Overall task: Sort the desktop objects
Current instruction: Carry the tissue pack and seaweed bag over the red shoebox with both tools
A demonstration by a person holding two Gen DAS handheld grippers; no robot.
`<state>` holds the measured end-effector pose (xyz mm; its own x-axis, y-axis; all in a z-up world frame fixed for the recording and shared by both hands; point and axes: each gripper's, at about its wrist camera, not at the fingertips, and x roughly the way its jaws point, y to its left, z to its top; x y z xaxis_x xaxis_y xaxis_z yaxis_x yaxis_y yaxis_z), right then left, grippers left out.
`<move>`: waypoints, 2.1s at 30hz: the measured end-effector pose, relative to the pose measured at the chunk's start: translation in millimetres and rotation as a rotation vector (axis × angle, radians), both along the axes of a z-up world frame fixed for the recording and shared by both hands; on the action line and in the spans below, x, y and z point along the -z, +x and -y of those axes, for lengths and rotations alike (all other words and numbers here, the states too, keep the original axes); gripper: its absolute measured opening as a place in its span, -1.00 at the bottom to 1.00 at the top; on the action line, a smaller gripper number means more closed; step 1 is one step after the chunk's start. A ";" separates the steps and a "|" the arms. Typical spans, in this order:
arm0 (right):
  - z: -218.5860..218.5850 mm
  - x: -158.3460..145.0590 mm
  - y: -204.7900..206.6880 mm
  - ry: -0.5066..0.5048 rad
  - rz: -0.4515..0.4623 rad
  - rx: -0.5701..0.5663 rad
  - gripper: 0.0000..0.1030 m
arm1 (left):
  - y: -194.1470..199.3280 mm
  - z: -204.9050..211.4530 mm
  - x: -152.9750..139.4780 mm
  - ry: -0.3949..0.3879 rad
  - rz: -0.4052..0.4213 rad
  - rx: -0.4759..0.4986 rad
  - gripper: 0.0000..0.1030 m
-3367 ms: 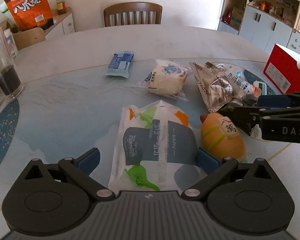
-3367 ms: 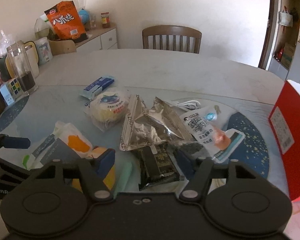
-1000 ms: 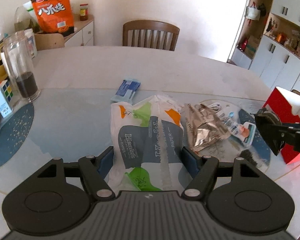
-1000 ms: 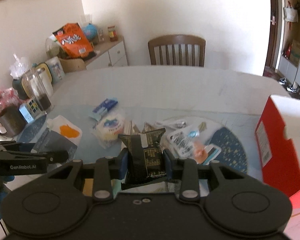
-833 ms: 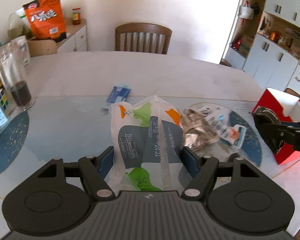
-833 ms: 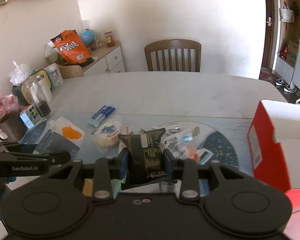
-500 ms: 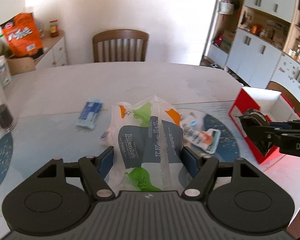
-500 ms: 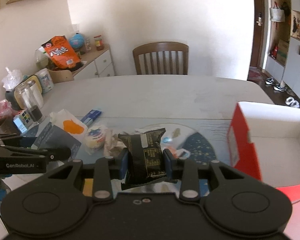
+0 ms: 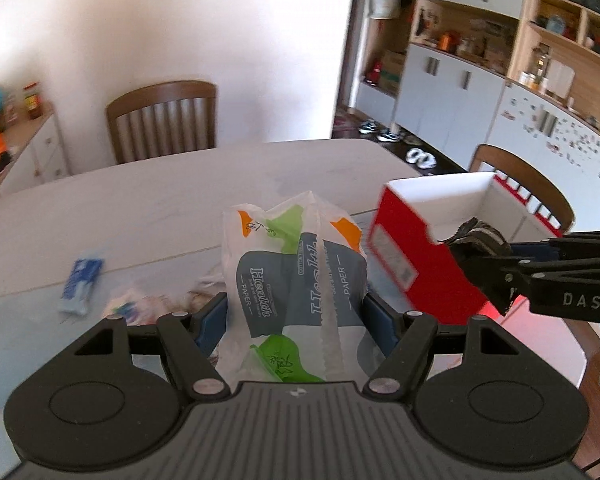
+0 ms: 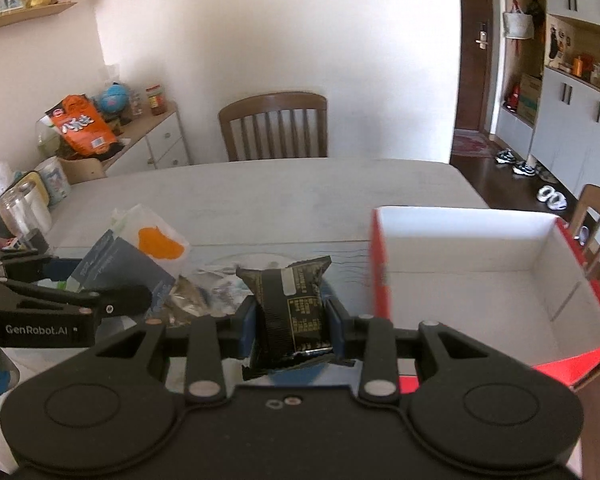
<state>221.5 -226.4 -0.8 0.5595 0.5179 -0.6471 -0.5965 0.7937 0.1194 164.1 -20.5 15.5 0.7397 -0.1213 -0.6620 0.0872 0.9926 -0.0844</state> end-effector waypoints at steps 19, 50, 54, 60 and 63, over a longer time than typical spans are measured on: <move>90.9 -3.7 54.2 -0.032 0.033 0.076 -0.31 | 55.4 120.5 -13.9 0.026 0.000 0.162 0.40; 146.0 54.8 149.8 -0.149 -0.074 0.107 -0.31 | 176.6 223.6 47.0 0.133 -0.214 0.379 0.40; 140.5 67.8 158.5 -0.169 -0.113 0.086 -0.31 | 192.2 231.8 61.8 0.146 -0.270 0.393 0.40; 137.1 83.3 172.2 -0.229 -0.142 0.054 -0.31 | 206.1 246.2 81.8 0.194 -0.331 0.424 0.40; 136.9 91.4 179.2 -0.258 -0.153 0.038 -0.31 | 212.2 254.5 91.4 0.230 -0.359 0.441 0.40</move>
